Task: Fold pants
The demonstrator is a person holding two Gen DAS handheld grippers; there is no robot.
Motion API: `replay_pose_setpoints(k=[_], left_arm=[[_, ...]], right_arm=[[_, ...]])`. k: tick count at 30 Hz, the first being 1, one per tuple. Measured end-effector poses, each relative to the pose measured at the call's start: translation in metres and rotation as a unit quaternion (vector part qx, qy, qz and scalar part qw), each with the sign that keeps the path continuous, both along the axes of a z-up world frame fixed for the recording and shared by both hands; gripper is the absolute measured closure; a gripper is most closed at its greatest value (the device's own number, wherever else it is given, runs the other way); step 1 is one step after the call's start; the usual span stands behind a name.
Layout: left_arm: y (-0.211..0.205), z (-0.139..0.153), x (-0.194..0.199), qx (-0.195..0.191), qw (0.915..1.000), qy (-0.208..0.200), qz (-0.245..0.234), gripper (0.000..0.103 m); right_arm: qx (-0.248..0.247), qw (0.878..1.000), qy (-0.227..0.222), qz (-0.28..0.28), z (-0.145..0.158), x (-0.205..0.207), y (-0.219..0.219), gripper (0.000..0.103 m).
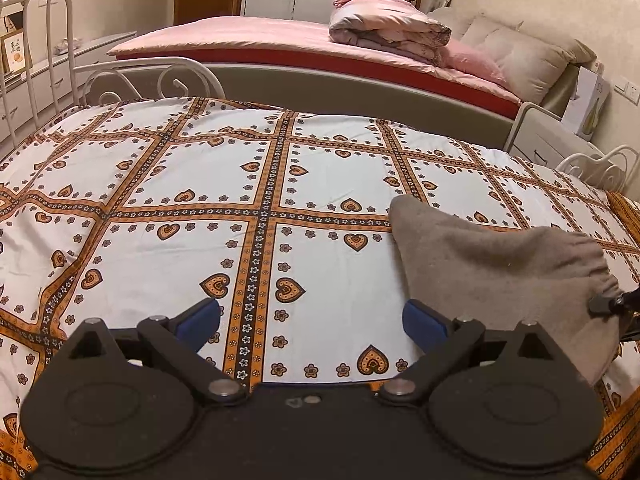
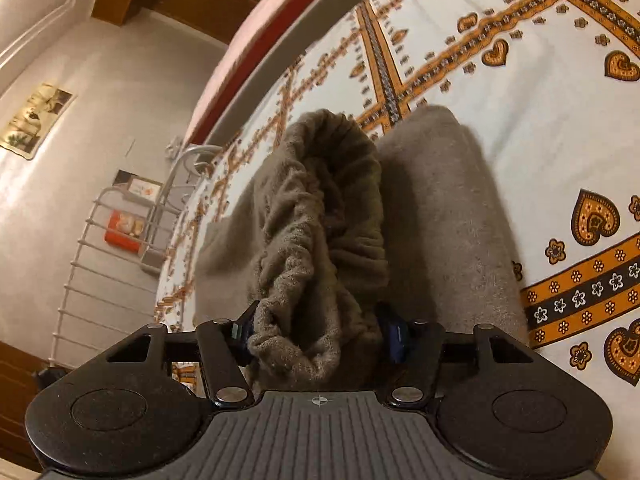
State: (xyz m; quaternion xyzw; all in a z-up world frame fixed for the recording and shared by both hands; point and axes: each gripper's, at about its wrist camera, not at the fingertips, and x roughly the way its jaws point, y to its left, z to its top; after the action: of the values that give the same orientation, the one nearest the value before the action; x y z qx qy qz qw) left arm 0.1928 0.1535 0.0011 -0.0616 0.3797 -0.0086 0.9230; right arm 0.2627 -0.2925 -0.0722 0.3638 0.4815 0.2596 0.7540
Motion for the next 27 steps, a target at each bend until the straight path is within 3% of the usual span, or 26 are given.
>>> replay_pose_setpoints(k=[2,5,8,10,12,14,15,16,17,20,23,25,27], left_arm=[[-0.001,0.000,0.001,0.004,1.0000,0.002,-0.003,0.011],[-0.004,-0.002,0.002,0.009,0.9999,0.007,-0.007,0.011],[-0.008,-0.002,0.001,0.013,0.9998,0.007,-0.010,0.011],[-0.008,-0.003,0.002,0.014,0.9998,0.007,-0.012,0.011],[-0.009,-0.004,0.004,0.015,0.9998,0.010,-0.013,0.011],[-0.010,-0.005,0.006,0.015,0.9998,0.011,-0.011,0.011],[-0.011,-0.005,0.006,0.014,0.9998,0.011,-0.011,0.011],[-0.013,-0.004,0.006,0.013,0.9998,0.010,-0.012,0.011],[-0.014,-0.003,0.006,0.012,0.9998,0.008,-0.013,0.011],[-0.020,-0.003,0.006,0.015,0.9996,0.005,-0.024,0.011],[-0.025,-0.005,0.005,0.024,0.9992,0.010,-0.032,0.011],[-0.030,-0.004,0.003,0.019,0.9986,0.007,-0.048,0.010],[-0.039,-0.005,0.004,0.014,0.9970,0.009,-0.076,0.010]], right_arm=[[-0.019,1.000,-0.008,-0.003,0.001,0.001,0.005,0.055],[0.002,0.999,-0.041,-0.014,0.016,-0.005,0.005,0.069],[0.057,0.993,-0.093,-0.045,0.045,-0.015,-0.009,0.070],[0.071,0.990,-0.104,-0.061,0.051,-0.018,-0.020,0.070],[0.055,0.992,-0.077,-0.087,0.040,-0.018,-0.034,0.070],[-0.021,0.994,0.018,-0.108,0.001,-0.009,-0.039,0.069],[-0.028,0.993,0.041,-0.108,-0.015,-0.008,-0.040,0.069],[-0.005,0.993,0.041,-0.112,-0.019,-0.008,-0.044,0.068],[0.001,0.994,0.032,-0.108,-0.013,-0.008,-0.045,0.065],[-0.047,0.995,-0.001,-0.086,0.007,-0.015,-0.040,0.059],[-0.064,0.991,-0.018,-0.119,0.023,-0.026,-0.052,0.054],[-0.125,0.980,-0.075,-0.136,0.046,-0.034,-0.057,0.054],[-0.139,0.973,-0.135,-0.129,0.069,-0.042,-0.053,0.054]])
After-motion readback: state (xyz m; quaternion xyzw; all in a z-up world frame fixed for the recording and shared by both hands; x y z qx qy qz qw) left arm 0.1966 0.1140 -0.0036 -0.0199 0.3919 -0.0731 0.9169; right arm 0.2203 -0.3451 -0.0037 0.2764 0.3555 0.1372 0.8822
